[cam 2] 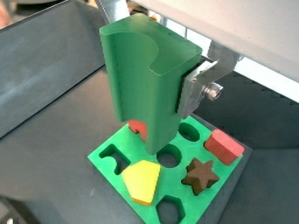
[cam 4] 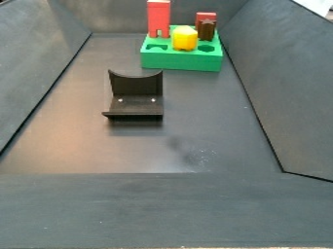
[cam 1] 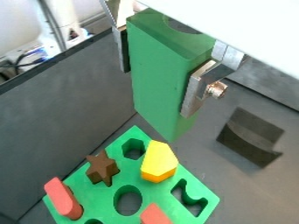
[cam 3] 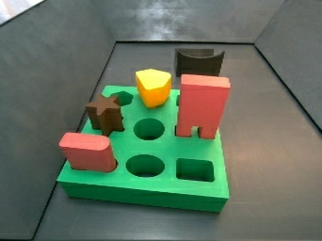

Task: Pick up the arch object. Move up. Rotate the arch object. Move to above the board. Insert the arch object.
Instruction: Insert the arch object.

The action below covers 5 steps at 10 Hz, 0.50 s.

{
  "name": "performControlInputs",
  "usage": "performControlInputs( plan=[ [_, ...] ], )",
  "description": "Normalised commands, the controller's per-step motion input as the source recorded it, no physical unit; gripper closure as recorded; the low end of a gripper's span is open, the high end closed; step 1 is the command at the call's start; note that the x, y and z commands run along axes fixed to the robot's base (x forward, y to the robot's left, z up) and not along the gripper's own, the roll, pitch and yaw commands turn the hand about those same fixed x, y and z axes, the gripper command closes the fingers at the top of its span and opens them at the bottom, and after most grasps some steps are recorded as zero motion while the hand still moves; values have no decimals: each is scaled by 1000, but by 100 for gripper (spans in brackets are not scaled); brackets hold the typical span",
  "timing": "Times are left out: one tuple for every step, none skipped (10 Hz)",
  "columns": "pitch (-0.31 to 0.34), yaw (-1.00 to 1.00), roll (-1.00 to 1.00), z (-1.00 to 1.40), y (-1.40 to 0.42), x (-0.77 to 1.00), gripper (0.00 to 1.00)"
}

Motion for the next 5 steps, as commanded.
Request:
performControlInputs(
  plan=[
    [0,0,0,-34,0,0,100],
    [33,-20,0,-51,-54,117,100],
    [0,-17,-9,0,0,0,100],
    [0,0,7,0,-14,0,100],
    [-43,0,0,-1000,0,594,100]
  ],
)
